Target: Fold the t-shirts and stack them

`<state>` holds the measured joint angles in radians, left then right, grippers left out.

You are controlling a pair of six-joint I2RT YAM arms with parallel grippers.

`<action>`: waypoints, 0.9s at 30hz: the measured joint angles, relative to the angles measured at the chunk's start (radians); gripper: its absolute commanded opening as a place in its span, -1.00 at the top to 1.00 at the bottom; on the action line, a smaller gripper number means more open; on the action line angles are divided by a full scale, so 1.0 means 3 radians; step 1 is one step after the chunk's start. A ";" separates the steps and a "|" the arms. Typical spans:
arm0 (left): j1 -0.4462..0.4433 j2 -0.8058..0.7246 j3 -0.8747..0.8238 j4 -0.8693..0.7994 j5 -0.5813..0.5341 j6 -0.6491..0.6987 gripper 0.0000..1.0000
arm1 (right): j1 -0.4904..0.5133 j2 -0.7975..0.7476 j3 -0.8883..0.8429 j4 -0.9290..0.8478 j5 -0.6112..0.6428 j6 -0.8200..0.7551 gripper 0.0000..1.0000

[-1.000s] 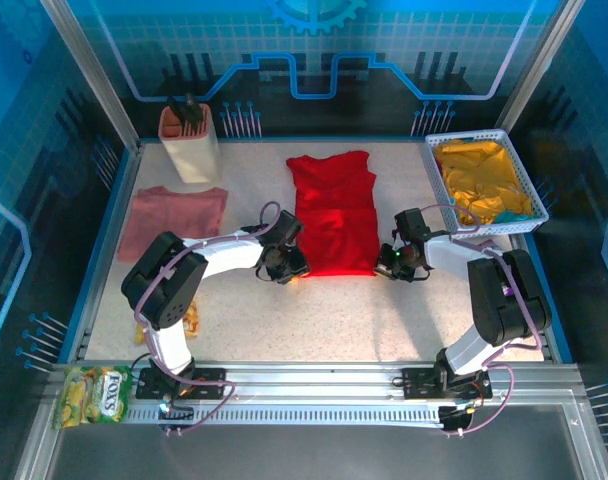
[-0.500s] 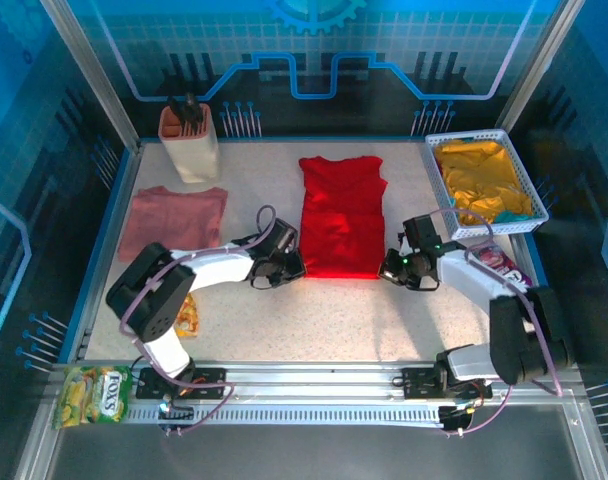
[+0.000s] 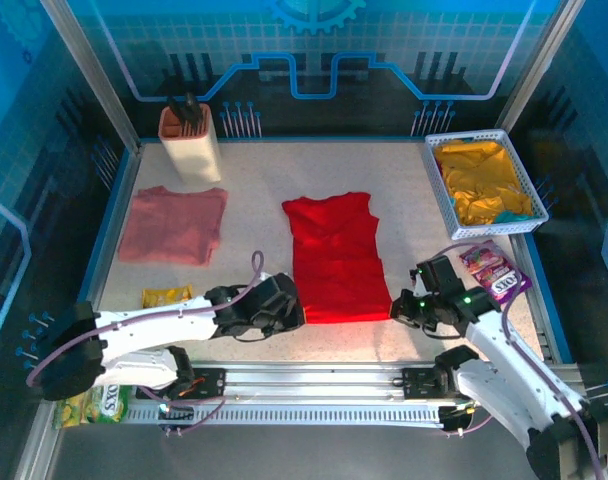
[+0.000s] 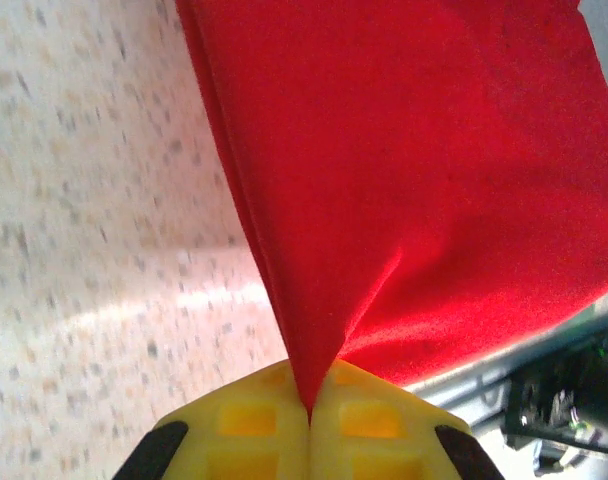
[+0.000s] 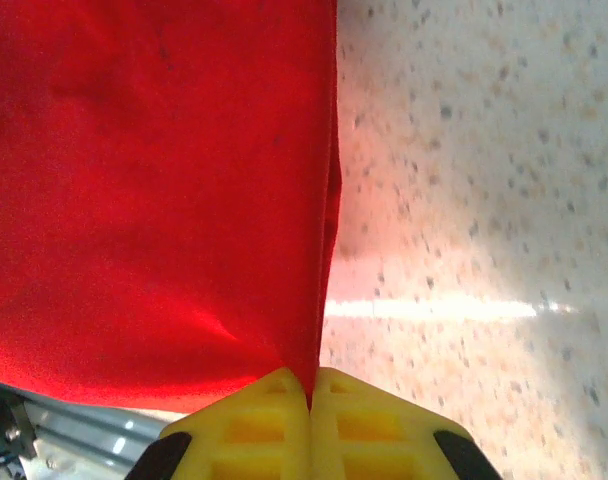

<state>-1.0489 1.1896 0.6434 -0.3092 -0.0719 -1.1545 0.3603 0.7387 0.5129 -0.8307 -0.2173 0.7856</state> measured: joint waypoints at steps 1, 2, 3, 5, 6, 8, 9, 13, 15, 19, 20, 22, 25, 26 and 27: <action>-0.0070 -0.0051 0.0005 -0.0034 -0.0031 -0.0060 0.95 | 0.0009 -0.0103 0.0019 -0.0120 0.0001 0.0018 1.00; -0.0109 -0.0084 0.0022 -0.0076 -0.0050 -0.0092 0.94 | 0.0017 -0.0184 0.0052 -0.0220 0.0005 0.0033 1.00; -0.0137 -0.0109 0.0056 -0.0128 -0.0066 -0.0126 0.93 | 0.0020 -0.0240 0.0108 -0.0320 0.0004 0.0048 1.00; -0.0149 -0.0137 0.0139 -0.0193 -0.0097 -0.0172 0.91 | 0.0020 -0.0261 0.0258 -0.0454 0.0014 0.0065 1.00; -0.0149 -0.0155 0.0187 -0.0228 -0.0123 -0.0184 0.90 | 0.0020 -0.0230 0.0342 -0.0495 0.0018 0.0065 1.00; -0.0148 -0.0186 0.0284 -0.0304 -0.0174 -0.0196 0.86 | 0.0020 -0.0112 0.0506 -0.0547 0.0033 0.0065 1.00; -0.0148 -0.0192 0.0346 -0.0361 -0.0207 -0.0198 0.84 | 0.0020 -0.0034 0.0591 -0.0562 0.0055 0.0064 1.00; -0.0086 -0.0191 0.0632 -0.0515 -0.0294 -0.0155 0.79 | 0.0014 0.0259 0.0956 -0.0576 0.0153 0.0042 1.00; 0.0003 -0.0175 0.0755 -0.0529 -0.0296 -0.0125 0.79 | -0.0027 0.0390 0.1119 -0.0570 0.0175 0.0005 1.00; 0.0233 -0.0066 0.0936 -0.0524 -0.0277 -0.0020 0.77 | -0.0193 0.0702 0.1376 -0.0490 0.0163 -0.0098 1.00; 0.0281 -0.0042 0.0954 -0.0523 -0.0257 0.0004 0.77 | -0.0230 0.0764 0.1413 -0.0464 0.0155 -0.0118 1.00; 0.0423 0.0028 0.0991 -0.0520 -0.0195 0.0048 0.77 | -0.0308 0.0904 0.1492 -0.0421 0.0116 -0.0182 1.00; 0.0615 0.0123 0.1033 -0.0500 -0.0094 0.0131 0.77 | -0.0399 0.1097 0.1595 -0.0362 0.0048 -0.0267 1.00; 0.0660 0.0141 0.1041 -0.0493 -0.0078 0.0151 0.77 | -0.0422 0.1157 0.1628 -0.0340 0.0020 -0.0287 1.00; 0.0713 0.0154 0.1053 -0.0488 -0.0053 0.0187 0.77 | -0.0440 0.1222 0.1662 -0.0310 -0.0001 -0.0310 1.00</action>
<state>-0.8349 1.2358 0.9592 -0.4557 -0.0879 -1.0985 0.2283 1.1053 1.0115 -0.9237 -0.2176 0.6926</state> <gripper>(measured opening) 0.115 0.045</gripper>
